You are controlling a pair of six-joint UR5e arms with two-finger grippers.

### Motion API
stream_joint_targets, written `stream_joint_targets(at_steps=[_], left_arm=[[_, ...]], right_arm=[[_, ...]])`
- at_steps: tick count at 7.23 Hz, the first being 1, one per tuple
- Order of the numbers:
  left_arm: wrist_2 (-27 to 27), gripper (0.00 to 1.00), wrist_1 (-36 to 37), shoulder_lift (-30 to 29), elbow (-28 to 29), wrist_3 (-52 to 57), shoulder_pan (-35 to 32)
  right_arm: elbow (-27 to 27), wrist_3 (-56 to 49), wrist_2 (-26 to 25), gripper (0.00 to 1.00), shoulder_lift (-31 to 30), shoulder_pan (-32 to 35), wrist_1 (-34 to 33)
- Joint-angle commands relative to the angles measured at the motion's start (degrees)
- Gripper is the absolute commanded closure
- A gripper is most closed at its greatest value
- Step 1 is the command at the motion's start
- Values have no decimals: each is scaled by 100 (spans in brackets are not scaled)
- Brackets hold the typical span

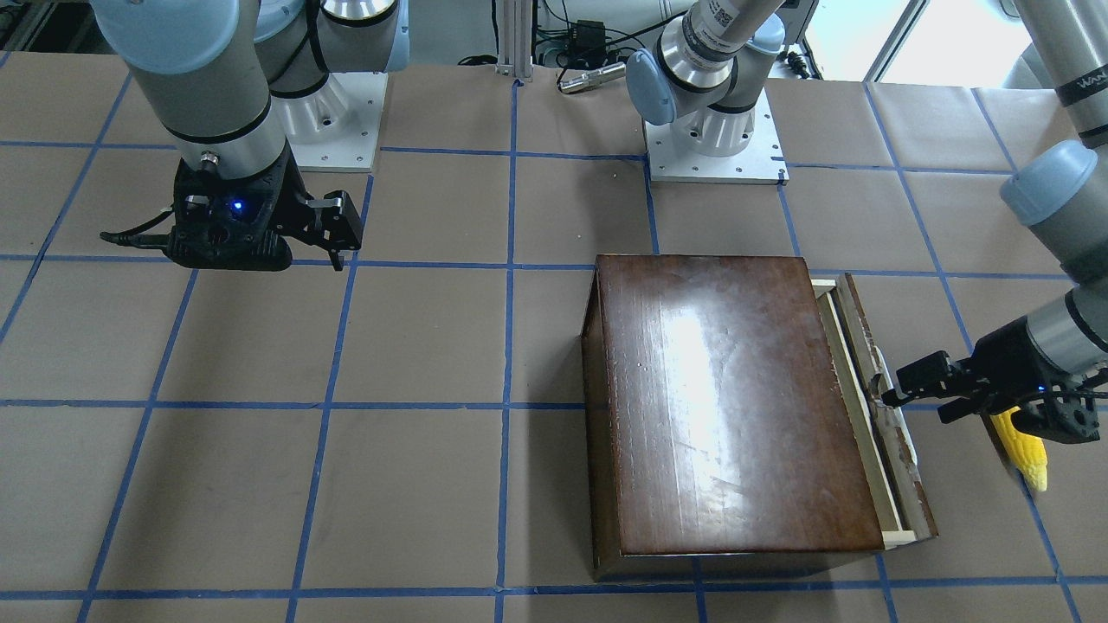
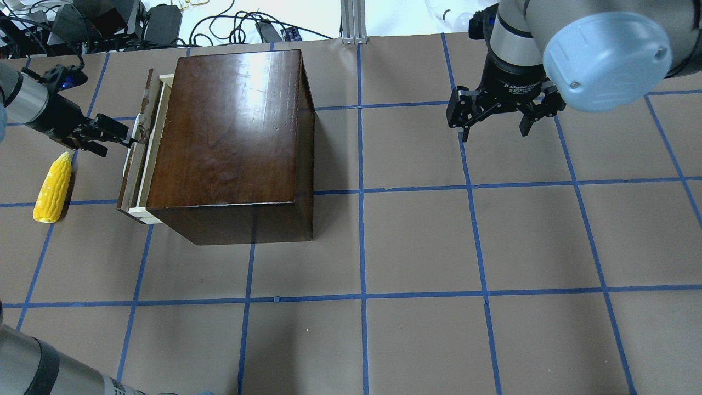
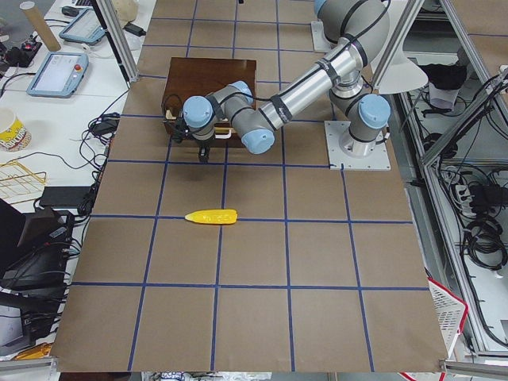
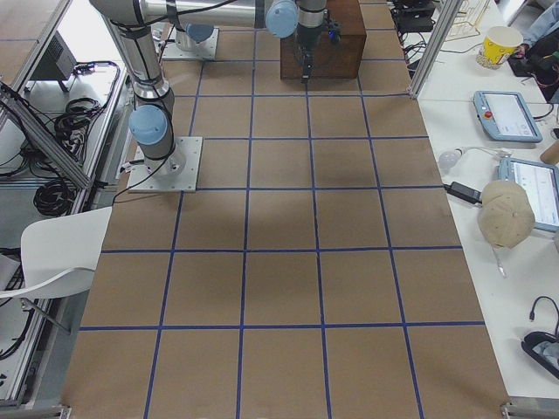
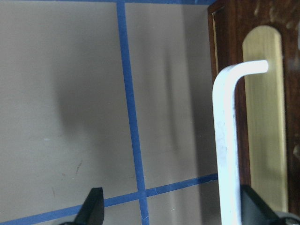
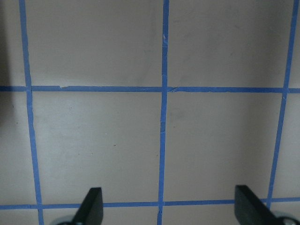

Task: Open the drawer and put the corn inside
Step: 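Pull the drawer outward from the cabinet with the left gripper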

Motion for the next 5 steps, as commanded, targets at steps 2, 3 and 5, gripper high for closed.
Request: stream_joint_targets(at_steps=[2, 3, 5], left_arm=[[18, 0, 0, -5, 7, 124, 126], [18, 0, 0, 4, 7, 125, 127], [62, 0, 0, 4, 25, 151, 127]], right_arm=[[0, 0, 0, 0, 0, 0, 2], [0, 0, 0, 0, 0, 0, 2], [0, 0, 0, 0, 0, 0, -6]])
